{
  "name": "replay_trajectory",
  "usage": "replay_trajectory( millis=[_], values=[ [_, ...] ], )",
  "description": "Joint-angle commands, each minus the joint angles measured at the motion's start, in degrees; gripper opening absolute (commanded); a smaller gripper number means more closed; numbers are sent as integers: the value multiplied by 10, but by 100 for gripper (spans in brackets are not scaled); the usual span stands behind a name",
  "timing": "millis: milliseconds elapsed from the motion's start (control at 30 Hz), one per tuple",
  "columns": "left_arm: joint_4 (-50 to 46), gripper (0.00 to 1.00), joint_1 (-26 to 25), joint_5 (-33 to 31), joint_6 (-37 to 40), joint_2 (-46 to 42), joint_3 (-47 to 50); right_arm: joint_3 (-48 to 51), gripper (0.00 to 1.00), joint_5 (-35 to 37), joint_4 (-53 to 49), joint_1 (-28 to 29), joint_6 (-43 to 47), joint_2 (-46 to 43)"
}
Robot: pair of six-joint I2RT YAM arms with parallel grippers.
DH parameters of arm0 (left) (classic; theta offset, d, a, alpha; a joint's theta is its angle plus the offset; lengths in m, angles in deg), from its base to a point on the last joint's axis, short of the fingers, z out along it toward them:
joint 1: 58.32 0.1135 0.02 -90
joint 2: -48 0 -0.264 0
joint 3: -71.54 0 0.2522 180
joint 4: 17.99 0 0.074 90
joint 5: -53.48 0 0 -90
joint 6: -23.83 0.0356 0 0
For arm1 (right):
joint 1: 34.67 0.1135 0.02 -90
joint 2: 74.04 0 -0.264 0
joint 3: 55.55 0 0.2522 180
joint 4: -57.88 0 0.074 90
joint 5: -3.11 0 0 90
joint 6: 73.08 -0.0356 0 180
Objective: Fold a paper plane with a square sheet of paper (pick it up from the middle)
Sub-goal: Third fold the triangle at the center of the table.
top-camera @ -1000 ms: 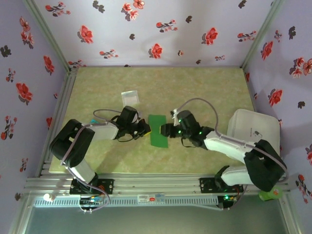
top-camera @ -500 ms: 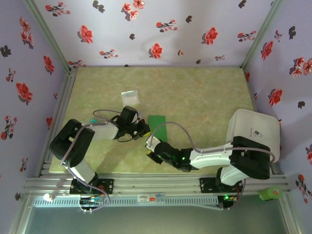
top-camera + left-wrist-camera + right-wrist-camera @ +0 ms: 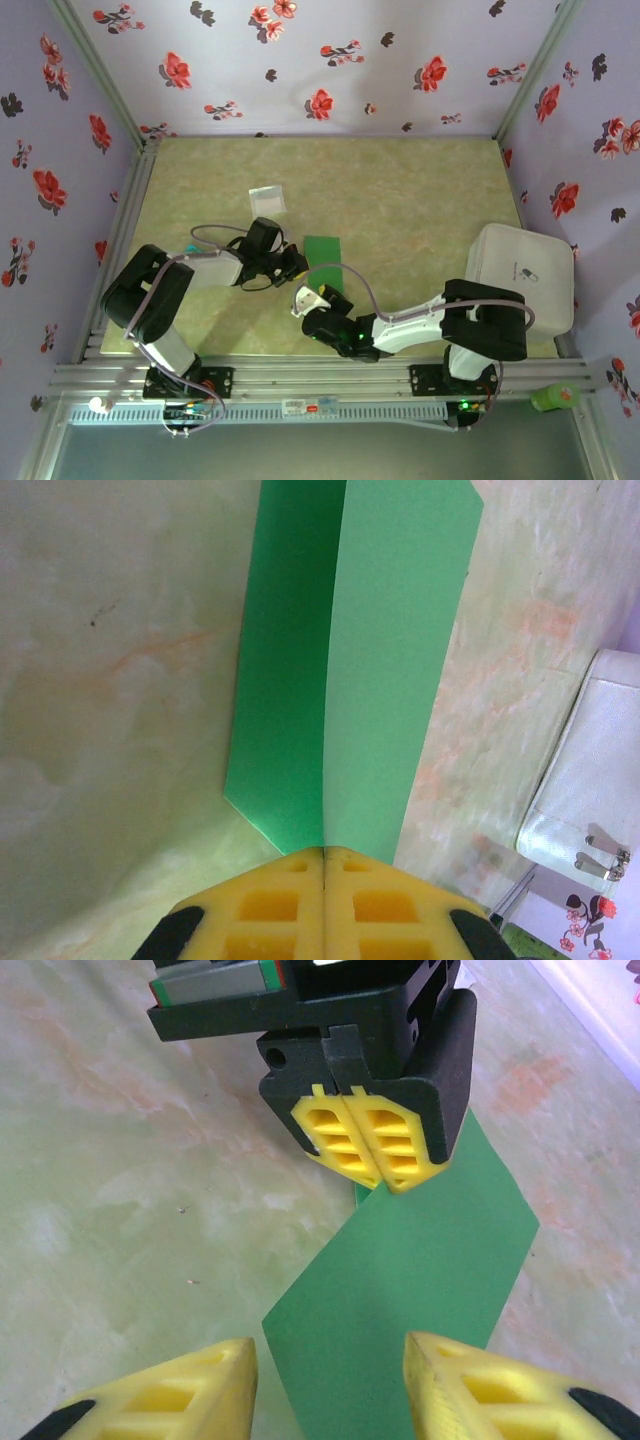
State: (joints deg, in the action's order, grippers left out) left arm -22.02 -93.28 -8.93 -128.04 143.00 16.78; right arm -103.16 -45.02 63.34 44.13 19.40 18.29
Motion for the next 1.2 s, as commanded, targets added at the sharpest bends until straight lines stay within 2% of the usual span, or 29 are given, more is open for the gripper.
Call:
replay_trajectory(
  millis=[0, 167, 667, 833, 933, 1167],
  values=[
    [-9, 3, 5, 6, -6, -13, -13, -14, 39, 20, 18, 5, -4, 4],
    [-9, 4, 5, 6, -6, -12, -15, -9, 34, 16, 24, 5, -12, -2],
    [-24, 6, 5, 4, 1, -12, -21, 5, 3, 18, 33, 4, -39, -20],
    [-44, 16, 6, -1, 15, -35, -18, 10, 0, 1, 33, 2, -48, -26],
    [-81, 29, 15, -7, 35, -63, -21, 21, 0, -54, 38, -16, -73, -45],
    [-180, 35, 50, -50, 85, -130, -46, 47, 0, -310, 70, -119, -195, -101]
  ],
)
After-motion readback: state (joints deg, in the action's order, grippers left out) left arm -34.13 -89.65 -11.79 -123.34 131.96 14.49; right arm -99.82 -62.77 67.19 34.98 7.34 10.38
